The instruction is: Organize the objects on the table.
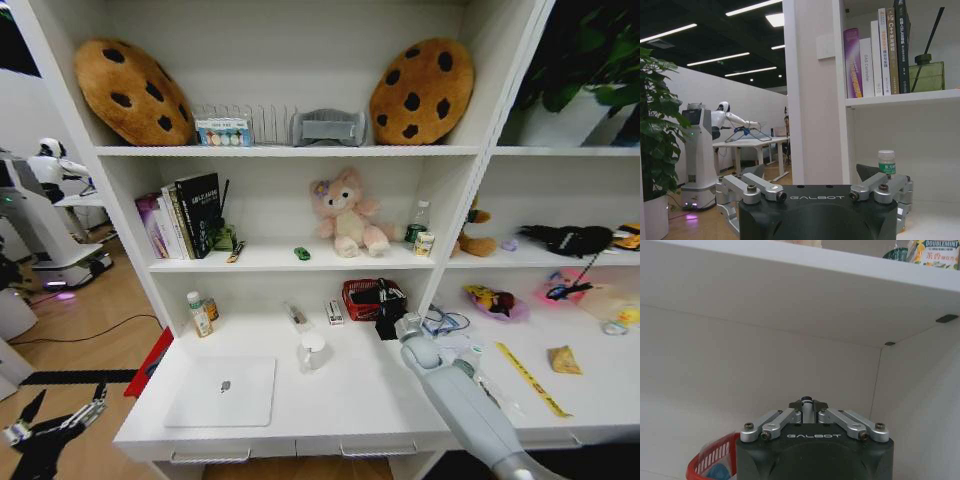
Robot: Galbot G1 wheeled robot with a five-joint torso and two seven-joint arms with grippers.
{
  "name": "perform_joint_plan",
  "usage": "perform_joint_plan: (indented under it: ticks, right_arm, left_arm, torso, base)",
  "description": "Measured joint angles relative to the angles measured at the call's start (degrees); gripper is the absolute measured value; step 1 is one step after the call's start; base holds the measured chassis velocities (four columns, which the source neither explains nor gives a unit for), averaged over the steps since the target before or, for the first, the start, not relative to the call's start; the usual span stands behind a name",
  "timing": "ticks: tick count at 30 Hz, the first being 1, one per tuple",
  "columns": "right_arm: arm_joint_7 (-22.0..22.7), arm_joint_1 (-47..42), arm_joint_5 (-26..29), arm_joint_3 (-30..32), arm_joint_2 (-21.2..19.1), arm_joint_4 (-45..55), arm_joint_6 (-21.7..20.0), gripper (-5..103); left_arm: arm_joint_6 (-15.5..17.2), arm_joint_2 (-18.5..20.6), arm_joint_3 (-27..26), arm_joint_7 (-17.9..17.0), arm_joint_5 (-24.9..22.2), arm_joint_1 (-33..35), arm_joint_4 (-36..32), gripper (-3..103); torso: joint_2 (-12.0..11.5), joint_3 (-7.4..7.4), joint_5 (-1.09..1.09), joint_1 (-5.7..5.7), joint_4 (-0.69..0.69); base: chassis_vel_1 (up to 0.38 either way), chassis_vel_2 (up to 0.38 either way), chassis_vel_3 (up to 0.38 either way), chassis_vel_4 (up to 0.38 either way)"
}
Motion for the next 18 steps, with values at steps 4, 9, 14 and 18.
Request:
perform_joint_plan:
  ticks: [4,9,14,18]
  right_arm:
    - [-0.18,-0.68,-0.50,0.38,0.68,-0.77,0.14,8]
    - [0.01,-2.44,-0.44,0.84,0.38,0.68,0.02,24]
    - [0.93,-6.31,1.04,2.35,-2.00,6.15,-1.49,40]
    - [1.82,-9.66,2.00,3.68,-3.86,10.78,-2.51,51]
  left_arm:
    - [0.00,0.00,0.00,0.00,0.00,0.00,0.00,100]
    - [0.00,0.00,0.00,0.00,0.00,0.00,0.00,100]
    - [0.00,0.00,0.00,0.00,0.00,0.00,0.00,100]
    - [0.00,0.00,0.00,0.00,0.00,0.00,0.00,100]
  torso:
    - [0.00,0.00,0.00,0.00,0.01]
    - [0.00,0.00,0.00,0.00,0.02]
    - [0.00,0.00,-0.01,0.00,0.01]
    - [0.01,0.00,0.02,0.00,0.00]
  base:
    - [0.000,0.000,0.000,0.000]
    - [0.000,0.000,0.000,0.000]
    - [0.000,0.000,0.000,0.000]
    - [0.000,0.000,0.000,0.000]
